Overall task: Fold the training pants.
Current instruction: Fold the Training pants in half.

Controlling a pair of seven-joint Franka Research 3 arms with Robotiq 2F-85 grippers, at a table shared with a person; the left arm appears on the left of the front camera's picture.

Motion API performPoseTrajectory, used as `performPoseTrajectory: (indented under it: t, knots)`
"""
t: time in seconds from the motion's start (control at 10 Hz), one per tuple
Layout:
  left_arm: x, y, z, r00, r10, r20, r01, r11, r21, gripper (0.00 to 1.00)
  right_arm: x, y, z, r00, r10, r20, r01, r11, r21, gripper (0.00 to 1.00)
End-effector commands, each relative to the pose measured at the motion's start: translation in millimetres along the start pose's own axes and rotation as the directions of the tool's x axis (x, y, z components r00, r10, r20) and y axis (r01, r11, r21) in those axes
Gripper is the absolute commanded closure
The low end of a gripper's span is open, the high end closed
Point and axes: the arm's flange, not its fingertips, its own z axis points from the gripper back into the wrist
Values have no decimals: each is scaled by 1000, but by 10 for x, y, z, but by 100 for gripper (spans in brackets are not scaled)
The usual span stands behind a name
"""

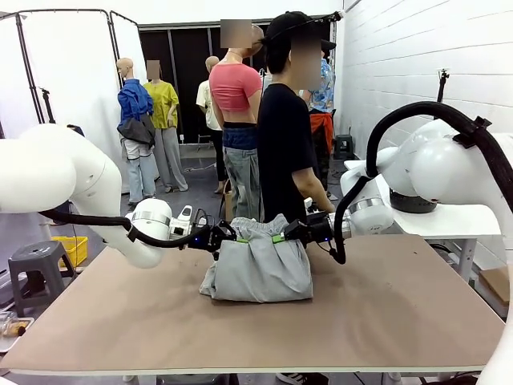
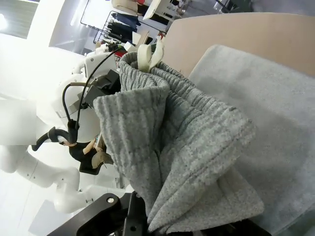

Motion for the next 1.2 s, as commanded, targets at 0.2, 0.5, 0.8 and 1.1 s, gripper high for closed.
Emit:
performPoseTrajectory:
  t: [0.2, 0.5, 0.8, 1.1]
  knots:
    - [-40, 8, 7, 1000, 5, -3, -5, 1000, -1, 100, -33, 15, 2, 1000, -3, -3, 3, 1000, 2, 100]
    - [84, -22, -29, 1000, 10, 9, -10, 1000, 7, 100, 84, -42, -35, 1000, -18, 1, 18, 1000, -9, 100]
    - [295, -36, -83, 999, 31, 19, -32, 999, 19, 100, 265, -126, -3, 998, -40, 54, 42, 998, -42, 100]
    - [459, -91, -161, 999, 25, 31, -25, 999, 25, 100, 396, -213, -5, 996, -57, 68, 61, 997, -51, 100]
